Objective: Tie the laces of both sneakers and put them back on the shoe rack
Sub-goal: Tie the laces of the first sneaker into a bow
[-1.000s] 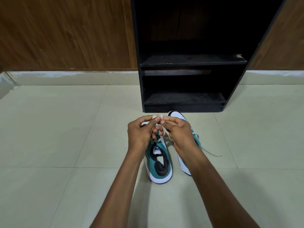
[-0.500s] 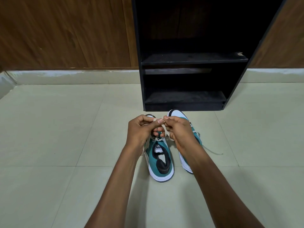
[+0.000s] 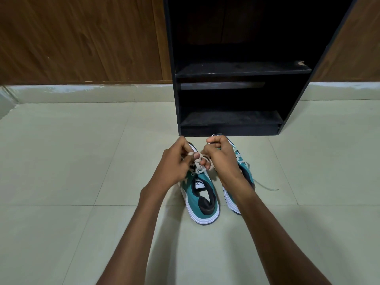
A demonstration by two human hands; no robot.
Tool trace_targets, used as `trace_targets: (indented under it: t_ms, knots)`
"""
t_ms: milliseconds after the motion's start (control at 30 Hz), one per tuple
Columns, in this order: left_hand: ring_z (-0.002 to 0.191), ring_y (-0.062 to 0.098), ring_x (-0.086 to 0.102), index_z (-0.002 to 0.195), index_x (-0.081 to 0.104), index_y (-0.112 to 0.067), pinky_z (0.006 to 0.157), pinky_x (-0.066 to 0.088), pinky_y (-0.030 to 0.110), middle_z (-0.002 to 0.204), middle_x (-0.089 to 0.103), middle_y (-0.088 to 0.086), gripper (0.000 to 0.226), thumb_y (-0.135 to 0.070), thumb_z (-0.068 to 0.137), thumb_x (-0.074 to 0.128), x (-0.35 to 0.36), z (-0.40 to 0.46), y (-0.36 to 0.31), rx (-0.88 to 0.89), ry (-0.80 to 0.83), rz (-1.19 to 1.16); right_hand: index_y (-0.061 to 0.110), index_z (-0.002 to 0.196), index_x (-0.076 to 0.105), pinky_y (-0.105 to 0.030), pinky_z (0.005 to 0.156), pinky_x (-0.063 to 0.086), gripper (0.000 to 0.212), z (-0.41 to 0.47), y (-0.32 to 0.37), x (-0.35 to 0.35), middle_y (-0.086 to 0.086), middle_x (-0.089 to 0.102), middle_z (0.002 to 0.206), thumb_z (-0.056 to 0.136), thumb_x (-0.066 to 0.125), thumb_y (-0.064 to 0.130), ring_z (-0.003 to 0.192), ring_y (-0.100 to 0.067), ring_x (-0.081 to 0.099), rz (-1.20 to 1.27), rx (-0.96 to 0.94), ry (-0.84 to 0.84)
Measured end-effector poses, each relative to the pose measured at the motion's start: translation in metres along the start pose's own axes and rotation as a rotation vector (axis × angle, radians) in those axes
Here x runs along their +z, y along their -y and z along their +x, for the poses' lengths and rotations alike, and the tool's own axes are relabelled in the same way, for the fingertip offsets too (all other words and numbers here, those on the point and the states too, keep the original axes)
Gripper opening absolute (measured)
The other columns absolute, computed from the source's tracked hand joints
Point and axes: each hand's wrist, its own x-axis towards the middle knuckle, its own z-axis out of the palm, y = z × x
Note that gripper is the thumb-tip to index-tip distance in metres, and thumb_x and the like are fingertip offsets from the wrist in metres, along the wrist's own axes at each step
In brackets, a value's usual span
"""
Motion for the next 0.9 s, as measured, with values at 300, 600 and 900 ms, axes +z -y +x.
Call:
trace_targets:
  t_ms: [300,600,900]
  knots:
    - [0.062,0.018,0.053,0.092,0.059,-0.010,0.066,0.053,0.035,0.071,0.059,0.007,0.019,-0.010,0.086,0.077,-0.015,0.017,-0.006,-0.601,0.094,-0.493,0.020,0.104,0.070,-0.012,0.090,0.044,0.042,-0.014,-0.030,-0.020,0.003,0.057,0.116,0.072,0.087,0.042,0.111,-0.003,0.050,-0.682,-0.666,0.120]
    - [0.062,0.019,0.067,0.081,0.066,-0.007,0.059,0.057,0.029,0.075,0.075,0.010,0.017,-0.010,0.080,0.083,-0.020,0.015,0.019,-0.658,-0.128,-0.482,0.016,0.090,0.074,-0.020,0.081,0.046,0.011,-0.014,-0.025,-0.032,0.006,0.069,0.098,0.091,0.074,0.027,0.099,-0.014,0.058,-0.691,-0.700,0.058]
    - [0.068,0.015,0.069,0.083,0.075,-0.005,0.065,0.062,0.024,0.081,0.079,0.007,0.011,-0.015,0.085,0.077,-0.012,-0.009,0.054,-0.758,-0.261,-0.961,-0.001,0.079,0.072,-0.025,0.077,0.058,0.008,-0.033,-0.010,-0.066,-0.009,0.076,0.092,0.086,0.074,-0.001,0.087,-0.027,0.070,-0.195,-0.242,0.171]
